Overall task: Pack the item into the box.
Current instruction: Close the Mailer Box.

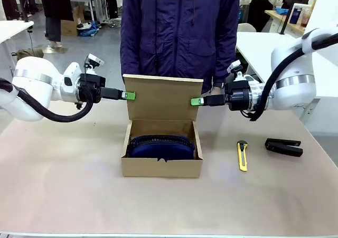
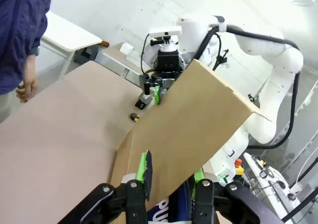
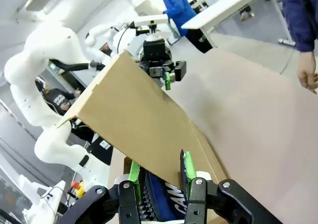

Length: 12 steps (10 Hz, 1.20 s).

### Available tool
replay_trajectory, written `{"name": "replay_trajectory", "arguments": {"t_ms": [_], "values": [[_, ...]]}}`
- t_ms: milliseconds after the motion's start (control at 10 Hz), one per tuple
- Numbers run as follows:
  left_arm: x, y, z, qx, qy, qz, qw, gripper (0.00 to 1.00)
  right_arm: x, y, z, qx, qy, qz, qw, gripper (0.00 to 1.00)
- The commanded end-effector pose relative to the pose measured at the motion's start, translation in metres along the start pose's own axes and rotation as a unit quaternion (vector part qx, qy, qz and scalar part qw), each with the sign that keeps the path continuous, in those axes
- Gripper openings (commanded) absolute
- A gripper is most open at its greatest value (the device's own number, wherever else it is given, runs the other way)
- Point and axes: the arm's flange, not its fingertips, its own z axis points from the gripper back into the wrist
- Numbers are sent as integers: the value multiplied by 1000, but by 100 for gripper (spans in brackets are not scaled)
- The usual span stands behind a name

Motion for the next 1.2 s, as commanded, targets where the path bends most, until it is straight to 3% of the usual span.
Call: {"name": "replay_trajectory", "arguments": {"t_ms": [0,400,1100], "values": [[-11,-20,4,-17,6,-51,999,41,-11,6,-3,10,-28,45,999,41],[-19,-35,-2,-13,11,-104,994,41,-23,17,-2,22,-14,103,994,41],[-20,-42,-5,-5,19,-120,993,41,-24,15,-1,23,0,98,995,41]]}}
